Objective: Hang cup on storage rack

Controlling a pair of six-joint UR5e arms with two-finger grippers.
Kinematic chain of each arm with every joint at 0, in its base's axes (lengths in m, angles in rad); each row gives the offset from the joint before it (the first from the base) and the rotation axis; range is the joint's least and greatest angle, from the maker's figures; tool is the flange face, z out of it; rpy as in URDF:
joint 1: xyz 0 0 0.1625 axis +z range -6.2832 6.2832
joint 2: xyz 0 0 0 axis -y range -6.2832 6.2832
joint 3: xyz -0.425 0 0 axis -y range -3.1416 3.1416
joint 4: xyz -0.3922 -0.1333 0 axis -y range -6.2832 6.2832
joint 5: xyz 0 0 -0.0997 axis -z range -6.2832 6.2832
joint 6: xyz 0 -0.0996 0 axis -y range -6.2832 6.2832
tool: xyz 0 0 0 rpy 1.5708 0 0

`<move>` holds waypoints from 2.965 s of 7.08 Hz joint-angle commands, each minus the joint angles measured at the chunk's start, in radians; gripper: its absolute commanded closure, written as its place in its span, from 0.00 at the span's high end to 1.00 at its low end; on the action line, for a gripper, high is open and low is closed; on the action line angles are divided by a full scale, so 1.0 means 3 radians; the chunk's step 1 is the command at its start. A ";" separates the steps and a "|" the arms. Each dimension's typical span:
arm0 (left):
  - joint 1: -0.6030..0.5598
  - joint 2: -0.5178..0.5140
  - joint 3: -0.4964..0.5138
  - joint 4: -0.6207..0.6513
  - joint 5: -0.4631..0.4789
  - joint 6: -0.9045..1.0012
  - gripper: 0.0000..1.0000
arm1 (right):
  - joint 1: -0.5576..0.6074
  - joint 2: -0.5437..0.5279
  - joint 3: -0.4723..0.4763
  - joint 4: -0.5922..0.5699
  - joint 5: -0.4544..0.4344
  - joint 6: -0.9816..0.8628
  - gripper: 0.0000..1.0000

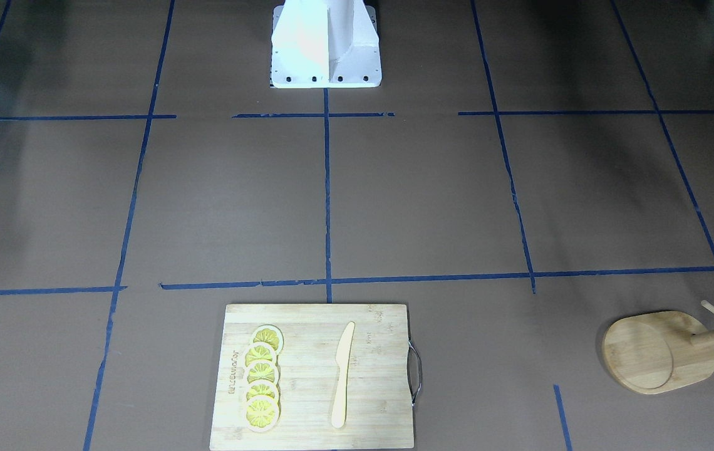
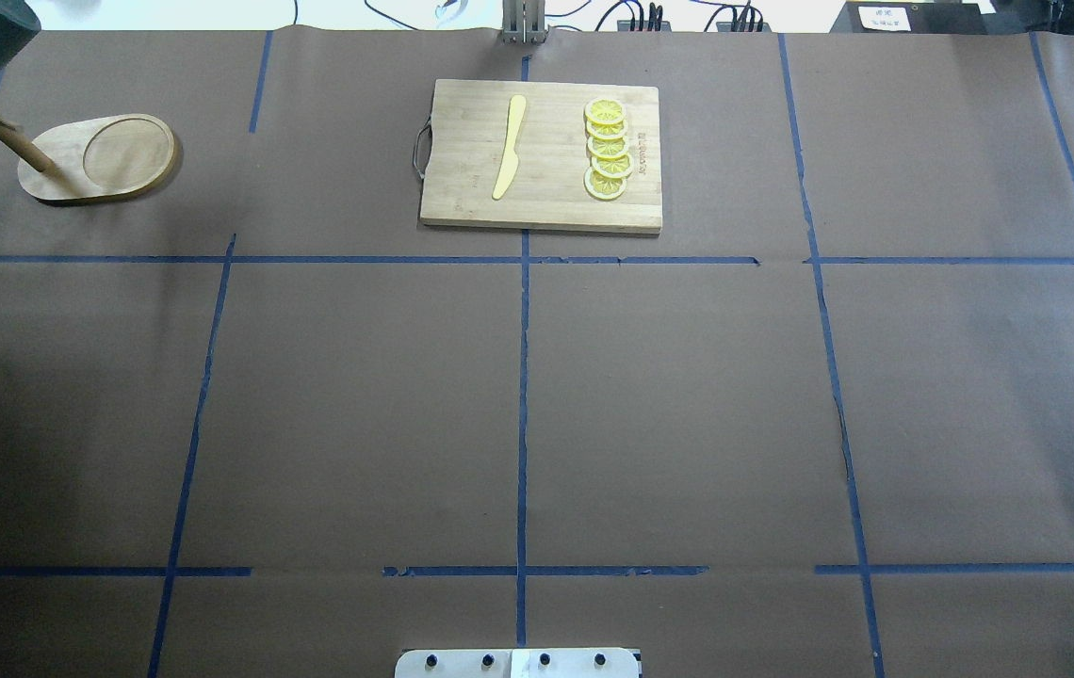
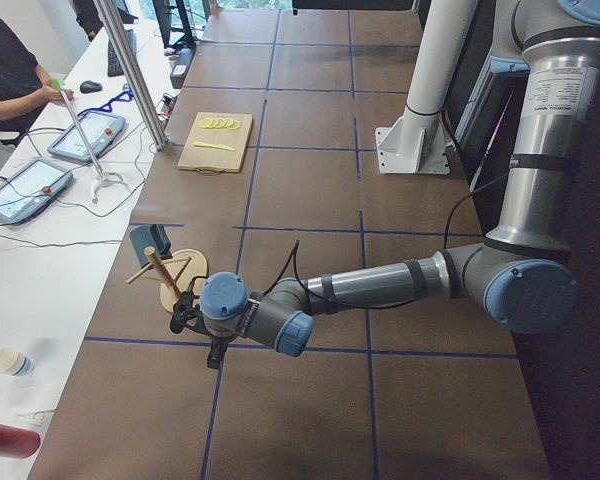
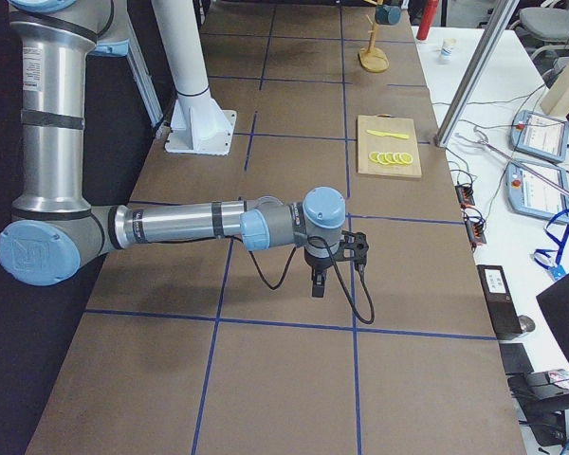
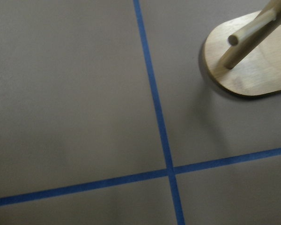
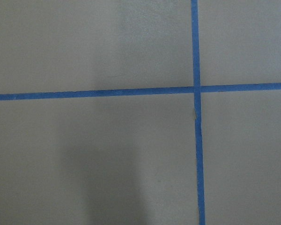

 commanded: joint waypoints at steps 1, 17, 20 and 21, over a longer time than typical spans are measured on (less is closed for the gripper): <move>0.0031 0.0449 -0.1048 0.1084 0.0009 -0.0010 1.00 | 0.0005 -0.0009 -0.0002 0.0006 -0.0002 -0.0007 1.00; 0.0246 0.1069 -0.1308 0.0123 0.0377 -0.0030 1.00 | -0.0016 0.0068 -0.0100 0.0149 0.0039 -0.0007 1.00; 0.0267 0.1014 -0.1252 0.0126 0.0251 -0.0010 1.00 | 0.0004 0.0003 0.0012 0.0200 -0.0002 -0.0007 1.00; 0.0383 0.0958 -0.1282 0.0116 0.0229 0.0000 1.00 | 0.0000 -0.0013 0.0008 0.0200 -0.0027 -0.0002 1.00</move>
